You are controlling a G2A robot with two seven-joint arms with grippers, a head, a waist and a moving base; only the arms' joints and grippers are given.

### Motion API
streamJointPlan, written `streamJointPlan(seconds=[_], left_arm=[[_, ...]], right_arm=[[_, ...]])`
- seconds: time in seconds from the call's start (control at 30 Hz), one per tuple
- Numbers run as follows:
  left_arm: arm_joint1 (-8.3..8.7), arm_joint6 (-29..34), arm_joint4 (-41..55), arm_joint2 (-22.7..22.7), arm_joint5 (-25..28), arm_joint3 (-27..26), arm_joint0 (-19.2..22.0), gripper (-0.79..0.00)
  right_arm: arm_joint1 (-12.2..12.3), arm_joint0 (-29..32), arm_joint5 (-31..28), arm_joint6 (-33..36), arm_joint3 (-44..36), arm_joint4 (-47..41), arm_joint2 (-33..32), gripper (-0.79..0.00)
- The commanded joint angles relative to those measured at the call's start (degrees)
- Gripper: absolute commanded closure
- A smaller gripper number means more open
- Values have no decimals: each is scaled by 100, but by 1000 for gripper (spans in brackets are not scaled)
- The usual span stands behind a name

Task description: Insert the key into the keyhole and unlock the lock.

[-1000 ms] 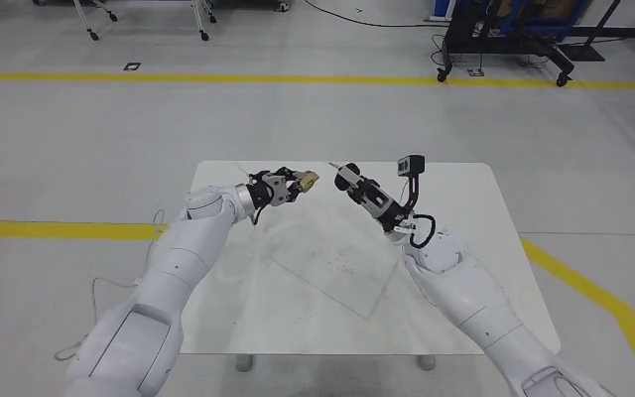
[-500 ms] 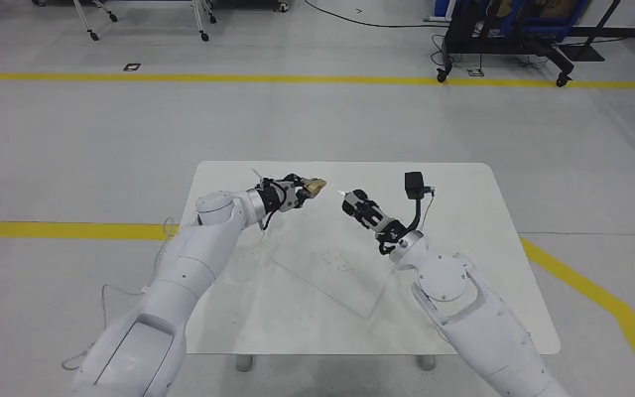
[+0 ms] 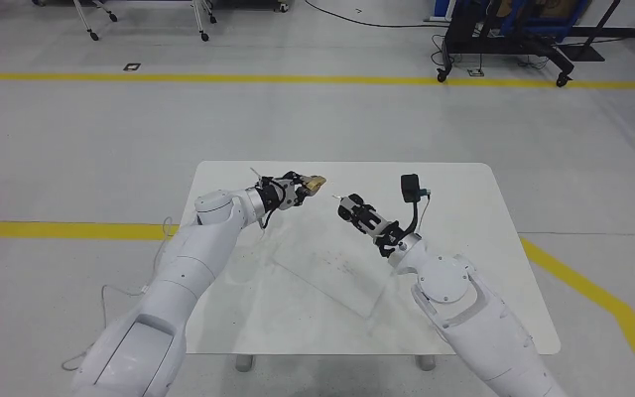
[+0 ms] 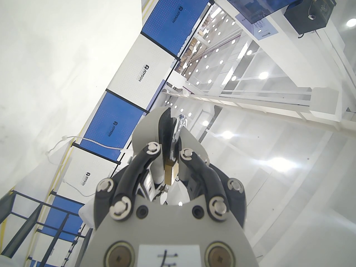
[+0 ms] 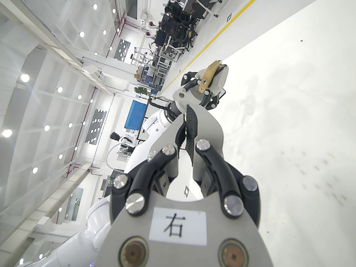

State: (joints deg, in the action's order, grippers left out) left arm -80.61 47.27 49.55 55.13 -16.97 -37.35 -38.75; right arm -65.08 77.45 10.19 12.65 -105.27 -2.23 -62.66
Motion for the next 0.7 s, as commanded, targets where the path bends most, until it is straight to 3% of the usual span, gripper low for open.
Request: streamJointPlan(seconds=[0.0,0.23,0.67], left_arm=[[3,-125,-148,-39,102,-99,-47,0],[60,-365,-470,8,210,-585,-322,0],[109,-1113,-1119,66,628,-1192,-679,0]], right_arm=[[-1,7,11,-30,16,9,-7,0],[-152,-174,815,-619,265,-179,263,0],[-445,-447,1019,-1328,654,-765,693,0]])
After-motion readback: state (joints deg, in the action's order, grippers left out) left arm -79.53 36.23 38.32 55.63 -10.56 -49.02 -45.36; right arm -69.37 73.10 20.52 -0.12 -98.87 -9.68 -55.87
